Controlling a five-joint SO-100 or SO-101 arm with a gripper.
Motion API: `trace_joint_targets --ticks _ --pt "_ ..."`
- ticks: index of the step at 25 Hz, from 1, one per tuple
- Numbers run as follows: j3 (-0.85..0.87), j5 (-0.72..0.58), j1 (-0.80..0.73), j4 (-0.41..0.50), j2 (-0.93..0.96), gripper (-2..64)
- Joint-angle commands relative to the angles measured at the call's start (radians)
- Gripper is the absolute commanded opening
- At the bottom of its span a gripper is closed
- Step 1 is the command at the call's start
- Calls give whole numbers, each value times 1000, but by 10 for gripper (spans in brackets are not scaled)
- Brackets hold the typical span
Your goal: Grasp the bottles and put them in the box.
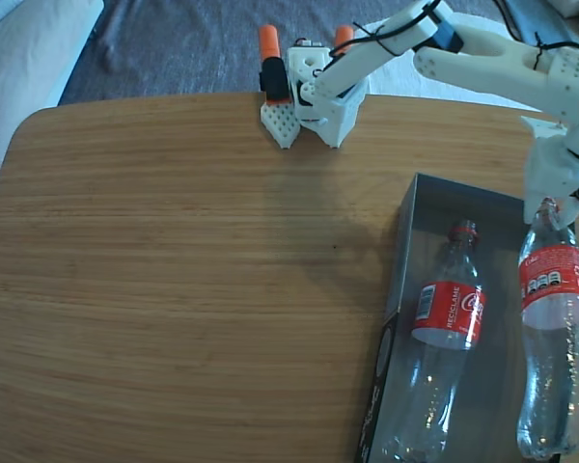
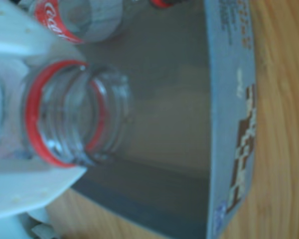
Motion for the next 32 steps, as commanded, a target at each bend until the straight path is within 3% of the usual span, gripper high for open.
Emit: trace_joint_targets --ticks 1,32 --pt "-64 -3 0 11 8 -4" --pt "-55 11 -34 -41 -86 -1"
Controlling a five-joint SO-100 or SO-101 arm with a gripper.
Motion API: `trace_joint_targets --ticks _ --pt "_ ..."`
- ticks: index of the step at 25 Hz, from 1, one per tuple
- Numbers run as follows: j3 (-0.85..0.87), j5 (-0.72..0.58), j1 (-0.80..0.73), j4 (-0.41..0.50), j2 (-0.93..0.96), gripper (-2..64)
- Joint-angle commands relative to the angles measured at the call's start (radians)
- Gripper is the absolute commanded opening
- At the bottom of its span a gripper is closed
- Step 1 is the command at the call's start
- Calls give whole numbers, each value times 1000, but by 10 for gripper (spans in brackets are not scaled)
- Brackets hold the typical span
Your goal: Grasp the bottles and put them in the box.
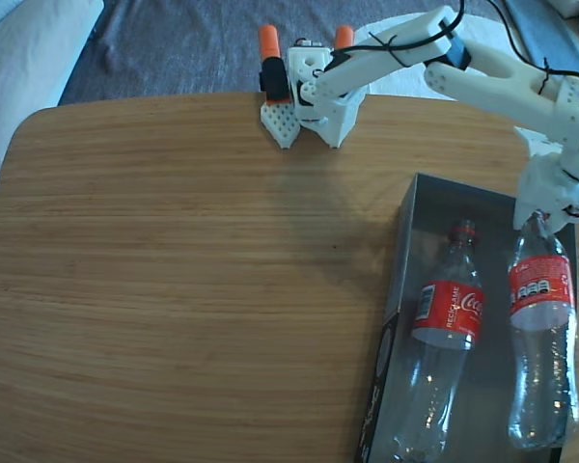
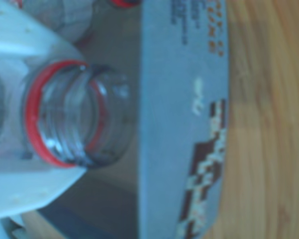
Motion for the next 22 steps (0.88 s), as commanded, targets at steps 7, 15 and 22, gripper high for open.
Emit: trace_joint_targets --ticks 7,15,22 --pt "-51 6 3 -15 26 46" --pt "-55 64 23 -8 26 392" --pt "-60 64 58 -14 26 396"
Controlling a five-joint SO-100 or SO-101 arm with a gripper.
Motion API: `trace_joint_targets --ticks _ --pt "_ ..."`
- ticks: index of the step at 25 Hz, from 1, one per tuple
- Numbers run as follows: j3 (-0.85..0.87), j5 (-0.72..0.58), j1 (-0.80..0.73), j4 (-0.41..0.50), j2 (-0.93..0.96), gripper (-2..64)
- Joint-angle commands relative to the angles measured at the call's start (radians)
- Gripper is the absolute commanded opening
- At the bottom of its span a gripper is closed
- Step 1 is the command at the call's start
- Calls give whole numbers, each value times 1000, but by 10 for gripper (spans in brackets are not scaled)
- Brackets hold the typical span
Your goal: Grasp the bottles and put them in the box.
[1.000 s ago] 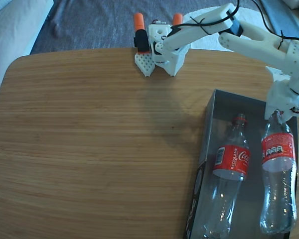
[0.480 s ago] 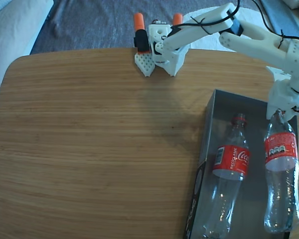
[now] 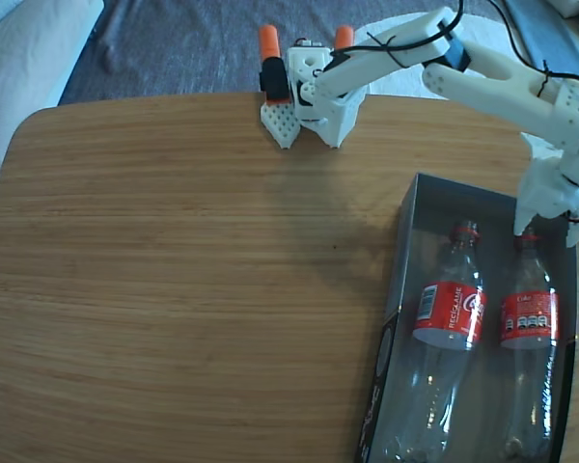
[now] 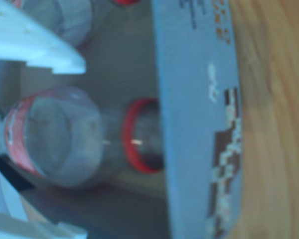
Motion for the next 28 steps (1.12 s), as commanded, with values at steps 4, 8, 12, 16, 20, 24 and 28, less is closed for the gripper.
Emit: trace_joint_targets --ticks 4,8,12,16,20,24,28 --pt "-57 2 72 12 43 396" --pt "-81 2 130 92 75 391" --pt "-80 2 176 110 163 264" --pt "-69 2 239 117 262 139" --pt "-67 28 328 117 336 41" --pt "-67 152 446 117 379 34" --pt "-67 181 541 117 413 33"
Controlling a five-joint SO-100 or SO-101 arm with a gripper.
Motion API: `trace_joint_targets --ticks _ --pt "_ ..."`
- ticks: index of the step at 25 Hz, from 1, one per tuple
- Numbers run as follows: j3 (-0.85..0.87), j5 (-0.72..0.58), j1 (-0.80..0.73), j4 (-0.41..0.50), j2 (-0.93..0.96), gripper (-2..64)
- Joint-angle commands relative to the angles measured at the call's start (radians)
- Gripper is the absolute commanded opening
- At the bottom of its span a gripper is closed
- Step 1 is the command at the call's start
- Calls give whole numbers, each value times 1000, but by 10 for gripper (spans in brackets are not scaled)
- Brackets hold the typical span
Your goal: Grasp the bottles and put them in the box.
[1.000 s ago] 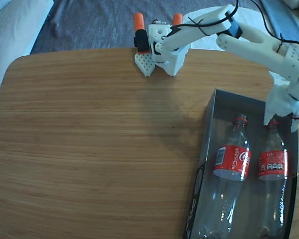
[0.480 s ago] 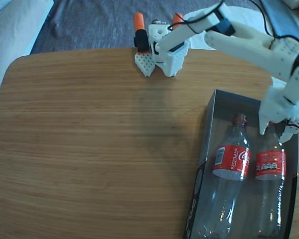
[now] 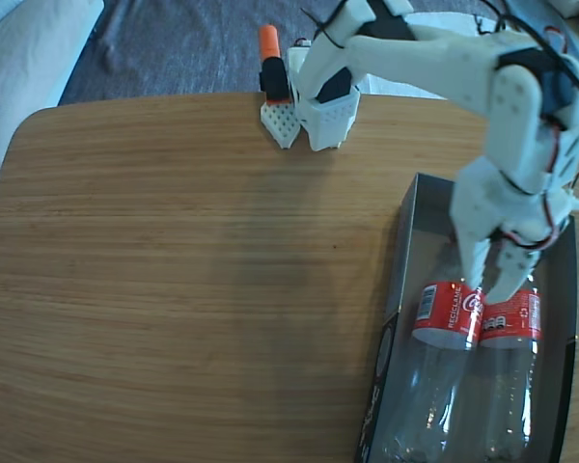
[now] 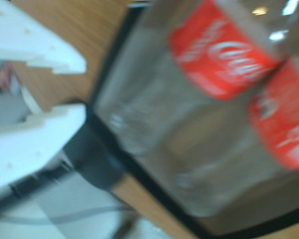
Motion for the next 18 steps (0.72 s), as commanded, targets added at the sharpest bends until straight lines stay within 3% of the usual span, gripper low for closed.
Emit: trace_joint_targets --ticks 1,10,18 --pt "-43 9 58 67 94 32" --pt "227 9 190 58 255 32" --pt "330 63 328 55 345 28"
